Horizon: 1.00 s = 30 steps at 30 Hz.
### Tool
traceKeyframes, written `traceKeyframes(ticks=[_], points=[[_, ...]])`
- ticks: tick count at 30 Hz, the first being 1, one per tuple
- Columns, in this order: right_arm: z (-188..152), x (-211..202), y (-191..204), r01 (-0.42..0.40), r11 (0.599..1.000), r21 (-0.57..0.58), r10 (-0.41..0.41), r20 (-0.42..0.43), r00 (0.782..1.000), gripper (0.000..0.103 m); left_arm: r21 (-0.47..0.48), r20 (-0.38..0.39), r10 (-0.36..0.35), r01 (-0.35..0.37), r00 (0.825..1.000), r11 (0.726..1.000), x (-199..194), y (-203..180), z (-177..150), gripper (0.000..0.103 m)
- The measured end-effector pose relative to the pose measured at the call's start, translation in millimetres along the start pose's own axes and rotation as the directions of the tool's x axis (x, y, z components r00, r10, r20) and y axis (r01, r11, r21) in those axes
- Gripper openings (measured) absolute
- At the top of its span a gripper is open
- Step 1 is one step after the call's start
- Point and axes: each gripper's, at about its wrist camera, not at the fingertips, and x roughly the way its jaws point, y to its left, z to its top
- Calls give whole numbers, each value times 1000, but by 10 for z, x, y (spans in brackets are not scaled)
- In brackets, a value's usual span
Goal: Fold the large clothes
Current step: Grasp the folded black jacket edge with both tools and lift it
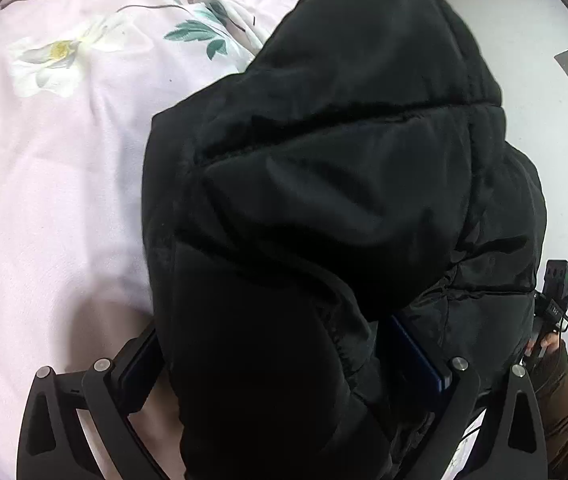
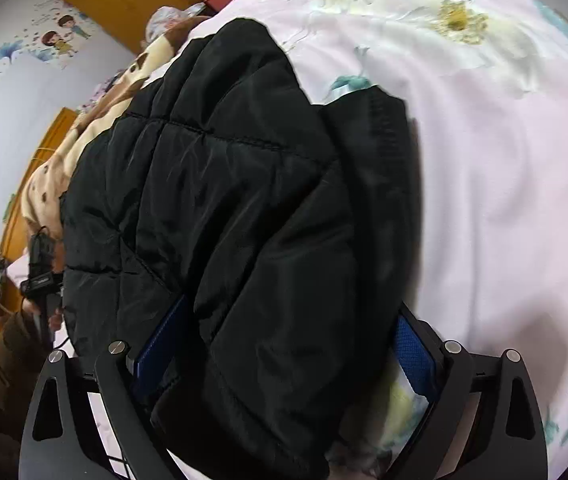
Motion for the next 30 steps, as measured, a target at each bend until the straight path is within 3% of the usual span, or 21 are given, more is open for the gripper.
traceKeyframes(ticks=[10, 16, 22, 30], points=[[66, 229, -26, -83, 996, -21, 82, -52, 995, 95, 25, -39, 46, -45, 998, 999, 165, -95, 8, 103], [94, 264, -12, -67, 998, -8, 67, -62, 996, 90, 46, 21, 106, -107, 994, 993, 59, -239, -119, 89], [48, 275, 172, -20, 999, -35, 19, -40, 999, 82, 67, 140, 189, -199, 972, 978, -106, -432, -406, 78], [-16, 288, 515, 13, 995, -100, -12, 9, 1000, 66, 114, 215, 298, -327, 930, 938, -158, -739, -601, 66]])
